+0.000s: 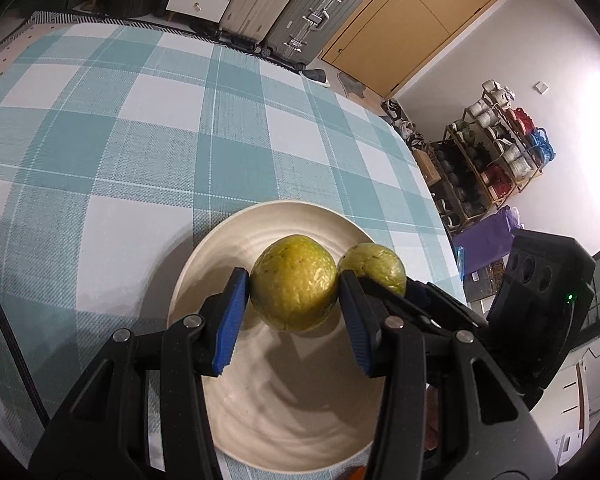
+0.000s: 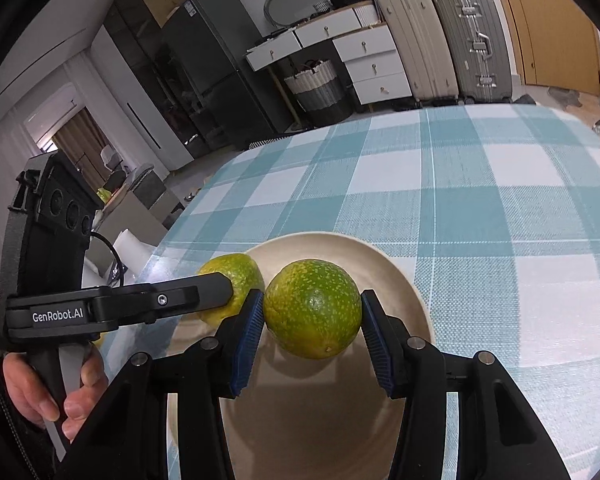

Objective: Organize fruits
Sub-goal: 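Carry both citrus fruits onto the cream plate and open both tools, then withdraw both tools from the plate back toward the remaining fruits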

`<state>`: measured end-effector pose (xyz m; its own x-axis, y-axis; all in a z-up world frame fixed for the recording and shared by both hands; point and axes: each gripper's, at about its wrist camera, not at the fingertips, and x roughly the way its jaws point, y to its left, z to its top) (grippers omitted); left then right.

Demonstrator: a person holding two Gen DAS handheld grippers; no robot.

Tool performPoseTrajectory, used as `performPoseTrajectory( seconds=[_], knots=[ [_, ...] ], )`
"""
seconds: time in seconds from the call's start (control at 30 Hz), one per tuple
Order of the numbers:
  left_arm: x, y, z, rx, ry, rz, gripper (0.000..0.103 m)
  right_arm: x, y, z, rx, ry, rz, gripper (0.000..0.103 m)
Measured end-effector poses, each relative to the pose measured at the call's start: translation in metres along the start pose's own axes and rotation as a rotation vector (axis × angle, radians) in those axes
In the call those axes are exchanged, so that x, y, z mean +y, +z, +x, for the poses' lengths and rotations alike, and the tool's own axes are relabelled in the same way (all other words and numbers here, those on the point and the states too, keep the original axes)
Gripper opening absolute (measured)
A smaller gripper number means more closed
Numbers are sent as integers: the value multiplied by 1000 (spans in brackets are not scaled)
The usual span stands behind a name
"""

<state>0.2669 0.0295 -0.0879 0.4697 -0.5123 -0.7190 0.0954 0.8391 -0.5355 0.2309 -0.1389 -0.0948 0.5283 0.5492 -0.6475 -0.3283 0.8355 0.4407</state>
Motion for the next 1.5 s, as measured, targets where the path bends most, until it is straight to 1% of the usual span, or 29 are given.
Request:
performPoseTrajectory(
  seconds=[0.03, 0.1, 0.17, 0.27, 0.3, 0.37, 0.43, 0.47, 0.57, 0.7, 0.77, 0.83, 0.9, 0.97, 1.03, 1.13, 1.2, 1.27, 1.33, 1.37, 1.5],
  knots=[
    [0, 0, 2, 3, 1, -1, 43, -1, 0, 3, 3, -3, 3, 49],
    [-2, 2, 3, -12, 25, 15, 43, -4, 1, 5, 1, -7, 9, 49],
    [-4, 4, 3, -20, 28, 25, 43, -6, 3, 6, -8, -9, 14, 50],
    [0, 9, 8, -8, 9, -18, 44, -8, 5, 10, -2, 7, 21, 51],
    [1, 10, 9, -6, 6, -28, 44, -8, 5, 11, -5, 17, 22, 53],
    [2, 13, 8, -9, 10, -44, 44, -6, 8, 9, -12, 12, 16, 55],
    [0, 14, 5, -14, 24, -44, 51, -4, 9, 3, -33, 0, 4, 61],
    [-1, 13, 1, -22, 22, -44, 54, -3, 10, -3, -50, -13, 0, 63],
    [-5, 11, -9, -41, 29, -35, 54, -2, 11, -19, -90, -15, 3, 66],
    [-10, 4, -22, -53, 40, -22, 55, -1, 9, -35, -111, -32, 6, 68],
    [-14, -1, -30, -59, 58, -7, 55, 1, 6, -44, -119, -41, 6, 71],
    [-18, -8, -38, -66, 81, 6, 57, 2, 3, -52, -130, -51, 15, 76],
    [-22, -15, -47, -72, 103, 26, 58, 3, 1, -59, -138, -48, 26, 77],
    [-26, -22, -55, -83, 127, 46, 58, 7, -2, -67, -147, -68, 20, 78],
    [-29, -30, -64, -92, 157, 62, 60, 10, -5, -74, -154, -90, 9, 82],
    [-34, -43, -78, -112, 188, 78, 66, 15, -10, -85, -162, -94, 1, 85],
    [-36, -52, -87, -132, 228, 87, 74, 20, -14, -91, -163, -101, -5, 87],
    [-36, -59, -97, -164, 256, 94, 74, 24, -19, -96, -162, -111, -9, 87],
    [-37, -66, -106, -182, 277, 97, 78, 28, -24, -100, -156, -117, -14, 87],
    [-37, -69, -110, -188, 289, 97, 82, 30, -27, -102, -153, -118, -19, 87],
    [-37, -81, -123, -201, 325, 99, 82, 41, -37, -112, -150, -127, -47, 87]
  ],
)
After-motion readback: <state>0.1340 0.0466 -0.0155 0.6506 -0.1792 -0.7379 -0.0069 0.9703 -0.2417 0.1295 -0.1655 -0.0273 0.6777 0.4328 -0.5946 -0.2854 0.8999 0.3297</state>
